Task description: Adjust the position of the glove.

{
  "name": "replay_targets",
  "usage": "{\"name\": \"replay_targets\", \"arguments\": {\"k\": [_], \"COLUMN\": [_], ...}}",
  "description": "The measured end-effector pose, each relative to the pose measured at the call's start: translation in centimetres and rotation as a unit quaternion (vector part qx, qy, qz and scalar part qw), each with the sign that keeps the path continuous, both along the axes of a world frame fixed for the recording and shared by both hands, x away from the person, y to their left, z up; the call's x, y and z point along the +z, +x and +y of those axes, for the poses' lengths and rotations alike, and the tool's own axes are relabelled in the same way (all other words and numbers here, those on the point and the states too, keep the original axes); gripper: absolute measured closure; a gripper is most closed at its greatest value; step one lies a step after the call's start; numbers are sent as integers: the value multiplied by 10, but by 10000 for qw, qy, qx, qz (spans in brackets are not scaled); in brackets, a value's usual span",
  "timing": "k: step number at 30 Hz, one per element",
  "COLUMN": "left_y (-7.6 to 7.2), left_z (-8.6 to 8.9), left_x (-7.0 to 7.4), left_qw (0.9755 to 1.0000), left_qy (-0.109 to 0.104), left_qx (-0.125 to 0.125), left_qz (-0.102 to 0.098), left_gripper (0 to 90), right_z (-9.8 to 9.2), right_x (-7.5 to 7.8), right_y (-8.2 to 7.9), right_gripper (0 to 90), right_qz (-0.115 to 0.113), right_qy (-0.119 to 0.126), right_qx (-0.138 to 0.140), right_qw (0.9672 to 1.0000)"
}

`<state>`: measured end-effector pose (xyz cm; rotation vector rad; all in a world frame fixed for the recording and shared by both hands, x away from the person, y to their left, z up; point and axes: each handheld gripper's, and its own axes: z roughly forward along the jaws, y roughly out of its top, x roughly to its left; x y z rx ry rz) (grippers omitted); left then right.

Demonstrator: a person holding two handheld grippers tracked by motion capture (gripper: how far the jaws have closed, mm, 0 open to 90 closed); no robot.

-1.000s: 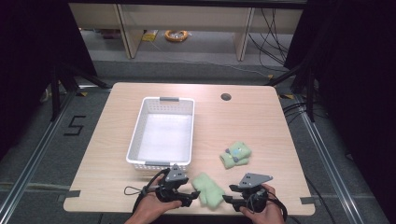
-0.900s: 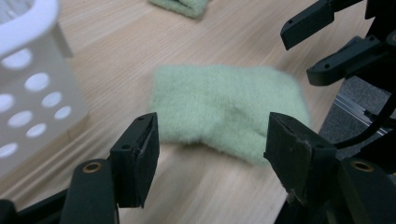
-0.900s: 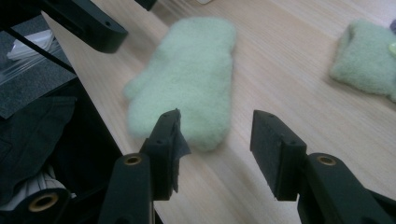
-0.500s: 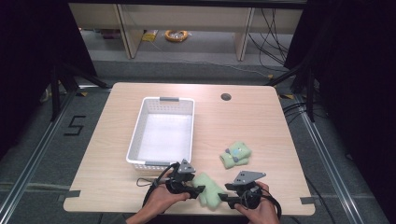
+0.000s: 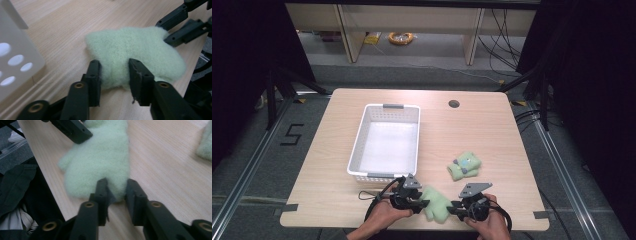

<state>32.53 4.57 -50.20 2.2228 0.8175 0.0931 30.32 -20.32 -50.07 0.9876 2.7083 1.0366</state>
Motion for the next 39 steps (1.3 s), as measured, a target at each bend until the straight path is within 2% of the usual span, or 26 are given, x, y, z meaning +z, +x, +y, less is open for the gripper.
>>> {"name": "replay_targets", "arguments": {"k": [3,4,5,6,7,8,9,11,12,13,16,18,19,20,21,22,24,25,28,29,30,31,33,35,37,39], "left_y": [-2,-3,-3,-3,-5,-8,-10,-16,-18,-20,-23,-25,-25,-26,-26,-25,-23,-20,-13,-9,-6,-3,2,6,10,13], "left_z": [2,3,3,5,5,5,6,5,4,2,-4,-8,-9,-11,-13,-13,-14,-14,-16,-15,-16,-16,-18,-20,-21,-22], "left_x": [2,2,3,5,5,6,7,7,7,6,6,8,9,11,13,14,16,15,11,10,9,8,5,4,3,3], "left_qw": [10000,9998,9996,9996,9990,9984,9985,9974,9975,9971,9961,9959,9963,9956,9957,9962,9976,9977,9979,9982,9982,9988,9984,9989,9989,9988], "left_qy": [-54,-115,-236,-210,-359,-475,-465,-590,-574,-611,-692,-739,-685,-765,-768,-747,-635,-633,-615,-557,-553,-458,-461,-363,-328,-332], "left_qx": [-10,58,90,16,142,125,98,51,7,-58,-77,-162,-183,-183,-231,-230,-194,-150,64,93,162,113,242,246,244,325], "left_qz": [23,135,152,191,241,290,276,407,403,452,536,503,479,502,456,387,204,172,208,218,157,151,202,194,212,182], "left_gripper": [723,738,774,774,785,807,843,848,851,858,885,886,886,888,887,887,859,838,735,697,683,669,622,606,557,548], "right_z": [-1,-1,-2,-2,-3,-6,-7,-12,-15,-17,-26,-29,-31,-31,-32,-32,-34,-34,-37,-38,-39,-39,-41,-41,-41,-41], "right_x": [-1,0,2,2,4,8,10,18,20,22,29,32,33,33,36,36,39,37,32,31,29,27,25,25,25,24], "right_y": [1,1,1,1,1,2,2,3,5,5,8,9,10,10,11,12,13,15,18,19,20,20,24,25,26,26], "right_gripper": [825,831,837,837,837,838,839,840,840,841,842,842,842,843,843,843,843,844,843,843,843,843,843,843,843,843], "right_qz": [-50,-80,-116,-116,-125,-164,-277,-486,-515,-434,-515,-467,-491,-472,-451,-513,-451,-495,-338,-311,-291,-236,-329,-243,-250,-251], "right_qy": [109,106,119,119,109,96,131,-97,-69,-50,-6,-32,-45,48,23,116,-28,-5,-7,-95,-68,-59,-110,-116,-95,-101], "right_qx": [9,31,87,87,153,208,210,152,241,192,233,216,256,216,286,271,330,313,386,447,462,428,545,591,659,674], "right_qw": [9999,9999,9998,9998,9997,9996,9993,9987,9984,9989,9984,9987,9985,9986,9986,9982,9984,9983,9987,9985,9985,9988,9979,9979,9975,9974]}}
